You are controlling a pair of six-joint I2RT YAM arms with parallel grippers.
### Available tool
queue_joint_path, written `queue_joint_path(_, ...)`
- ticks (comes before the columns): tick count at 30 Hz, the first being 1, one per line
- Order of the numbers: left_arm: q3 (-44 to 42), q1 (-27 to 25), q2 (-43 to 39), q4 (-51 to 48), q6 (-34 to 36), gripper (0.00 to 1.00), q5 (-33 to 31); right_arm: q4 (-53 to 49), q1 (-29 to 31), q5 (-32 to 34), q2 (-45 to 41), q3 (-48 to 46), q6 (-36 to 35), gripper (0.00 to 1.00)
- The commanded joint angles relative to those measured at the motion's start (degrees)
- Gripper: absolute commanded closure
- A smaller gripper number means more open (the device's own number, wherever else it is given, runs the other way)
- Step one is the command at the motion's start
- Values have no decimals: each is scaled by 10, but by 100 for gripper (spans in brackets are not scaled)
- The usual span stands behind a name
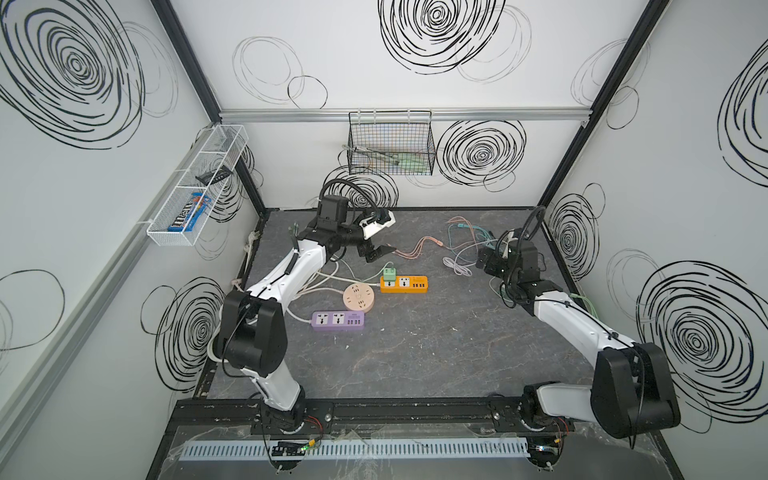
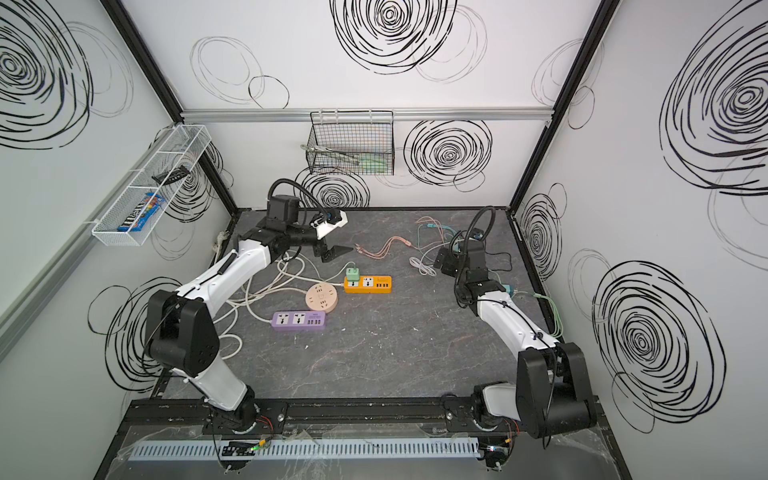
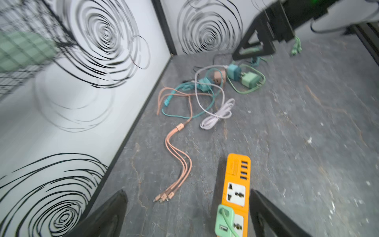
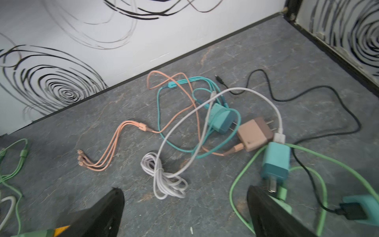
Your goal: Insert the plug
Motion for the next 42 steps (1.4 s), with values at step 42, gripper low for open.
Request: queue_joint_path(42, -239, -200, -232, 138, -525, 4, -662, -162, -79, 31, 208, 65, 45, 31)
